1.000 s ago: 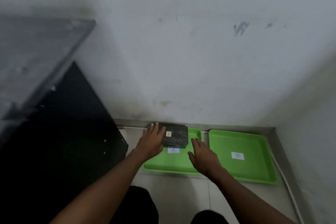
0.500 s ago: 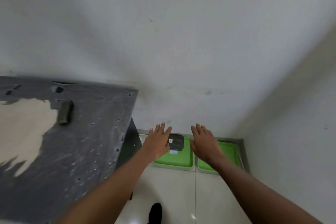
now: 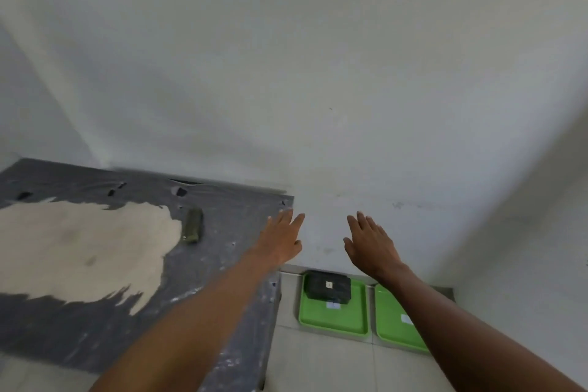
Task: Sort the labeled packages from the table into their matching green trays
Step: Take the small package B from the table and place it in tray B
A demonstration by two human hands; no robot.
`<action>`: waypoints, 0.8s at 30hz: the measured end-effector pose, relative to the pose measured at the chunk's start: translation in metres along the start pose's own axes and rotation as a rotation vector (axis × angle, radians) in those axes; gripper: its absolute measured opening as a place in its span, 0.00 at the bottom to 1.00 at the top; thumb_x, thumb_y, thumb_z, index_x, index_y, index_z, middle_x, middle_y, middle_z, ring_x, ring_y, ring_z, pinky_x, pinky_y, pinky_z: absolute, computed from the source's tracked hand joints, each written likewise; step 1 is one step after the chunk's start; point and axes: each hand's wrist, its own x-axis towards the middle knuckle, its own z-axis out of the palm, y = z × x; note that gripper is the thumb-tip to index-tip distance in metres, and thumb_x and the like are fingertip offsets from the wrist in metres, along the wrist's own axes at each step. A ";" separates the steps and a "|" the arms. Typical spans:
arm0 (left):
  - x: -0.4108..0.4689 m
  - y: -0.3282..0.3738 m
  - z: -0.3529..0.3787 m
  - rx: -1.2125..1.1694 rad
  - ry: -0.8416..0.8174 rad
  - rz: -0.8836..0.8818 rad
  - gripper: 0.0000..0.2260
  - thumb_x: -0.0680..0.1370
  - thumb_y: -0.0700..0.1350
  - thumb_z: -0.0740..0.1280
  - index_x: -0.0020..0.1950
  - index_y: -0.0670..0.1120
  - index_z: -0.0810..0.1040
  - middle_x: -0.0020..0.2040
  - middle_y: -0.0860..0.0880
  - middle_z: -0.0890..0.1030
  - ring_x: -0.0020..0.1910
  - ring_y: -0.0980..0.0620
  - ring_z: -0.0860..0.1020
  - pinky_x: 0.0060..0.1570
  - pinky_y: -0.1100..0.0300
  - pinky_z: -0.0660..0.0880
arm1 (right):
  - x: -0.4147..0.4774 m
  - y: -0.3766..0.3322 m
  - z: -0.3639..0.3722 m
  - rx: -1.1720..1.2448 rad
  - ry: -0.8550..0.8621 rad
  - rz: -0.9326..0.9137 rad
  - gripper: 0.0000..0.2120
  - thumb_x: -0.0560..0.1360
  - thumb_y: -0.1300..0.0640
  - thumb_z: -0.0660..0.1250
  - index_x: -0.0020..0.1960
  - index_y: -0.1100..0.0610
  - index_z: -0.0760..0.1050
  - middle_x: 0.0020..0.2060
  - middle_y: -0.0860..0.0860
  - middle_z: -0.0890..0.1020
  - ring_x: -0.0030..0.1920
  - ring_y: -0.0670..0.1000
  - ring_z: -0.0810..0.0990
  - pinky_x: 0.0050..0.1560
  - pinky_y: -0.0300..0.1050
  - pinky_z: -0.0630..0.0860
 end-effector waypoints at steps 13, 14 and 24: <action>-0.095 -0.210 -0.035 -0.002 -0.056 -0.088 0.29 0.82 0.46 0.61 0.81 0.46 0.55 0.81 0.41 0.55 0.79 0.39 0.58 0.75 0.39 0.61 | 0.040 -0.231 0.025 0.089 -0.021 -0.056 0.23 0.79 0.53 0.59 0.72 0.59 0.62 0.72 0.61 0.67 0.71 0.60 0.68 0.65 0.56 0.72; -0.098 -0.220 -0.032 -0.018 -0.053 -0.101 0.28 0.82 0.45 0.61 0.80 0.46 0.56 0.81 0.41 0.57 0.78 0.39 0.60 0.74 0.39 0.64 | 0.044 -0.242 0.029 0.099 -0.040 -0.059 0.23 0.79 0.53 0.59 0.72 0.59 0.62 0.73 0.61 0.66 0.71 0.60 0.67 0.65 0.56 0.72; -0.070 -0.275 0.000 -0.141 -0.041 -0.200 0.24 0.81 0.48 0.64 0.76 0.50 0.64 0.76 0.44 0.68 0.68 0.40 0.75 0.63 0.45 0.76 | 0.093 -0.297 0.075 0.165 -0.168 -0.104 0.22 0.81 0.53 0.57 0.73 0.57 0.60 0.75 0.60 0.64 0.72 0.59 0.68 0.67 0.57 0.71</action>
